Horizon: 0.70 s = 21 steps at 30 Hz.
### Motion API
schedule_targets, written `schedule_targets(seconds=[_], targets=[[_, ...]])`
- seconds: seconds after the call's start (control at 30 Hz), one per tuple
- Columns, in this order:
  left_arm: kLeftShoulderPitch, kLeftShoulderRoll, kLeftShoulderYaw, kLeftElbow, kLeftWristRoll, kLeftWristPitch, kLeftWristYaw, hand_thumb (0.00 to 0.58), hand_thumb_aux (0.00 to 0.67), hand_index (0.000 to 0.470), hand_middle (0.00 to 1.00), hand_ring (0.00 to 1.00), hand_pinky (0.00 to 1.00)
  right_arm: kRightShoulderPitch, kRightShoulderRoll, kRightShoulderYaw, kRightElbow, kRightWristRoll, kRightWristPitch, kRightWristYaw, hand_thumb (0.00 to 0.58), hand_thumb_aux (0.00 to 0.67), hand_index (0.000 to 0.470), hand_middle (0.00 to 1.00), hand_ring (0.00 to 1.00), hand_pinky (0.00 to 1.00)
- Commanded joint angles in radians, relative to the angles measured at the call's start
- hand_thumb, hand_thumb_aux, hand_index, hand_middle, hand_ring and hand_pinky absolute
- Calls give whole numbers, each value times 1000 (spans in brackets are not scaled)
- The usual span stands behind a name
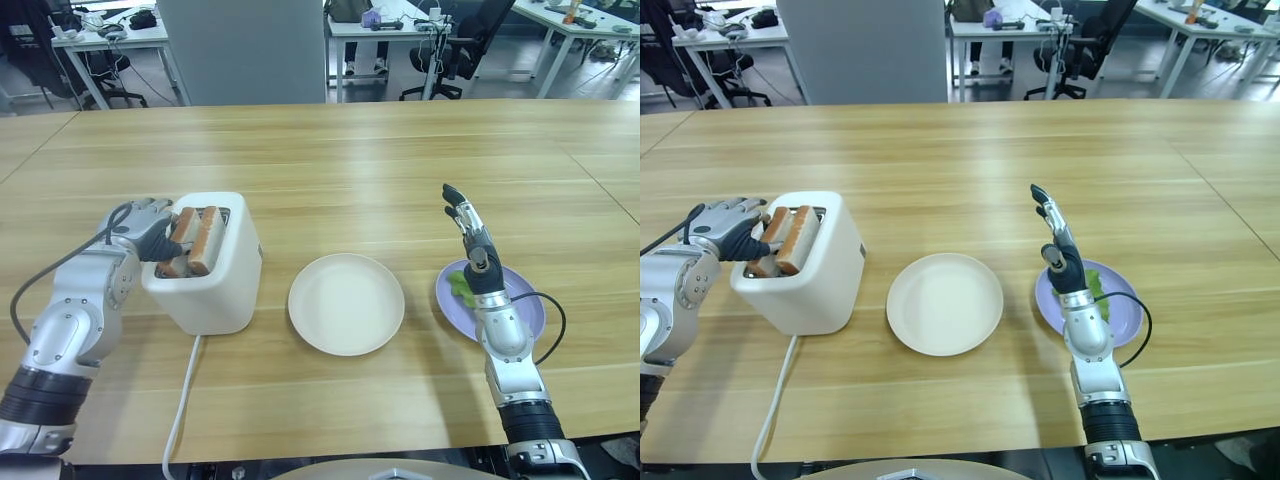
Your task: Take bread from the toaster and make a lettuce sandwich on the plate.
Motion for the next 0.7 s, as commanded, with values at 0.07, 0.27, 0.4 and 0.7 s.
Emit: schedule_targets(seconds=[0.07, 0.27, 0.4, 0.7], targets=[[22, -45, 19, -30, -22, 47, 16, 580, 670, 460, 82, 82, 82, 10, -6, -5, -16, 6, 11, 5, 0, 0, 0, 0, 0, 0], [45, -77, 99, -97, -54, 89, 69, 580, 670, 460, 239, 239, 239, 14, -8, -6, -21, 7, 12, 5, 0, 0, 0, 0, 0, 0], [42, -103, 170, -135, -93, 101, 123, 580, 670, 460, 651, 651, 651, 14, -12, -9, -21, 2, 12, 3, 0, 0, 0, 0, 0, 0], [0, -182, 313, -215, -217, 84, 258, 580, 670, 460, 1000, 1000, 1000, 1, -65, -53, -9, -144, 13, -93, 0, 0, 0, 0, 0, 0]])
